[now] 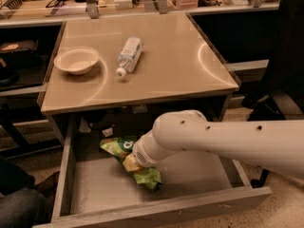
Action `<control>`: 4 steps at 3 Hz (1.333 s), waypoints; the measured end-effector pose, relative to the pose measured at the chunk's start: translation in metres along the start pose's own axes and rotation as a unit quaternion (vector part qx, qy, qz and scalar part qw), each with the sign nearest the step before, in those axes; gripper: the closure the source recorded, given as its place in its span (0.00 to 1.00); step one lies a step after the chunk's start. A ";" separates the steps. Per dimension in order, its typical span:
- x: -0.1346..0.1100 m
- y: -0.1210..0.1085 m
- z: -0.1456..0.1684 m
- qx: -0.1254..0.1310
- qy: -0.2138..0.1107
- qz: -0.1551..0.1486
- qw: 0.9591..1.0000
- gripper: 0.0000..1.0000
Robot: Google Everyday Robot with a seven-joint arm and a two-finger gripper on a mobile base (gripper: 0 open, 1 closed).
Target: Place green rice chip bag into top drawer
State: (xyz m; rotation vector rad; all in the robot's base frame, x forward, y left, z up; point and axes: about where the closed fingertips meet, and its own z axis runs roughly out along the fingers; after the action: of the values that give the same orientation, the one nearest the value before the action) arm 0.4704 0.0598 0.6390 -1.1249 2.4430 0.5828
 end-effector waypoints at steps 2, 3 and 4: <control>0.005 -0.015 0.004 0.023 -0.004 0.019 1.000 0.81; 0.005 -0.015 0.004 0.023 -0.004 0.019 1.000 0.58; 0.005 -0.015 0.004 0.023 -0.004 0.019 1.000 0.35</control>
Offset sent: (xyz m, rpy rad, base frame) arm 0.0077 -0.0079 -0.0077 -0.0140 -0.0117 -0.0431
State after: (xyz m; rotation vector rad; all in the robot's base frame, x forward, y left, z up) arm 0.4801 0.0502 0.6301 -1.0589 2.4631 0.5380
